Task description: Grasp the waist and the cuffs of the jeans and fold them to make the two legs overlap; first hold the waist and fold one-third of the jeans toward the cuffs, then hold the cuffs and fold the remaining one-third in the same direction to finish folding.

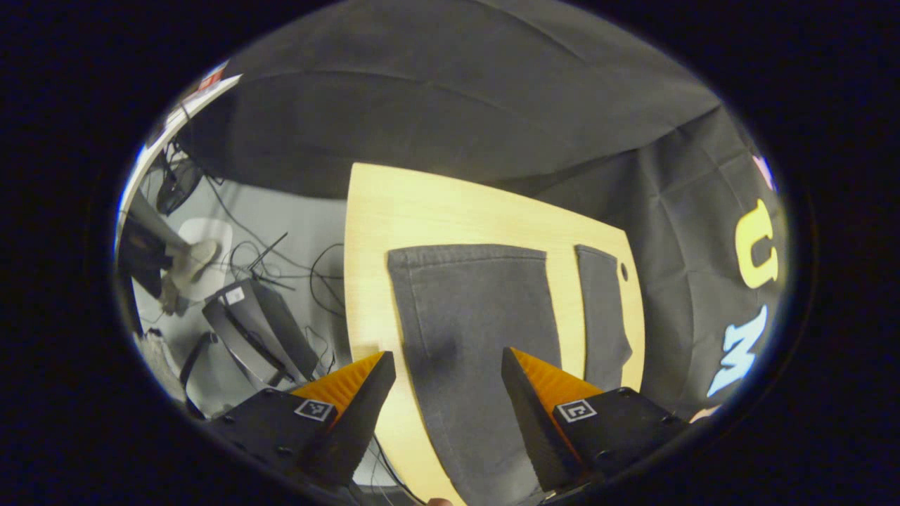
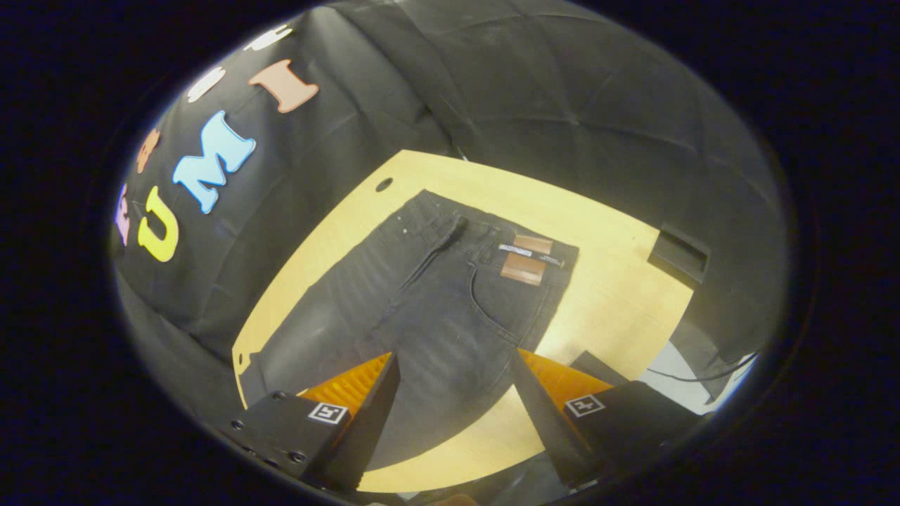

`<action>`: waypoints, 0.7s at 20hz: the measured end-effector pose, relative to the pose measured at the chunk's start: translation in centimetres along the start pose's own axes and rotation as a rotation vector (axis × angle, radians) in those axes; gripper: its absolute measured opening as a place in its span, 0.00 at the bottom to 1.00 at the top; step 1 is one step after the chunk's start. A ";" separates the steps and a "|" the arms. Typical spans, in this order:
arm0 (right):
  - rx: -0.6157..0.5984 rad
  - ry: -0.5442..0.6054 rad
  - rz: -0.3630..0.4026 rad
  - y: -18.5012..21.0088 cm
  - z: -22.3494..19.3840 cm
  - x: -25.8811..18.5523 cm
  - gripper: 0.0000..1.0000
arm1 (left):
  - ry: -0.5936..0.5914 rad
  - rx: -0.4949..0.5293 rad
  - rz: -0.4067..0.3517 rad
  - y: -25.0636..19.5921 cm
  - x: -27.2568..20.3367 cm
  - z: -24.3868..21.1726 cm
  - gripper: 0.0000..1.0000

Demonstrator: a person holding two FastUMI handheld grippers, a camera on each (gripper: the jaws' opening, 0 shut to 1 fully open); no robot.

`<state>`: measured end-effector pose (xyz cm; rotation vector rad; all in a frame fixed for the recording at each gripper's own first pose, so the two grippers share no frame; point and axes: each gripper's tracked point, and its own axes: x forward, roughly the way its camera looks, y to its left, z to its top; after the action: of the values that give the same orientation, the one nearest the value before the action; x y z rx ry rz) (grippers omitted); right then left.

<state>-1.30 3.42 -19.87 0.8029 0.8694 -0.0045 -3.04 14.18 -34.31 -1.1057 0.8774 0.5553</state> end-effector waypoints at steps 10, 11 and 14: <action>0.218 0.101 -0.114 -3.7 0.5 3.7 1.00 | 0.042 -0.067 0.006 -2.0 3.9 0.5 0.98; 0.219 0.114 -0.149 -4.3 0.4 4.1 0.96 | 0.043 -0.067 0.006 -2.2 4.2 0.6 0.97; 0.223 0.135 -0.217 -5.3 0.2 5.4 0.95 | 0.047 -0.068 0.008 -2.6 4.4 0.7 1.00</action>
<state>0.74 1.15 -26.81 0.9204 1.0941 -0.2437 1.64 13.76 -36.44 -1.1810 0.9097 0.5717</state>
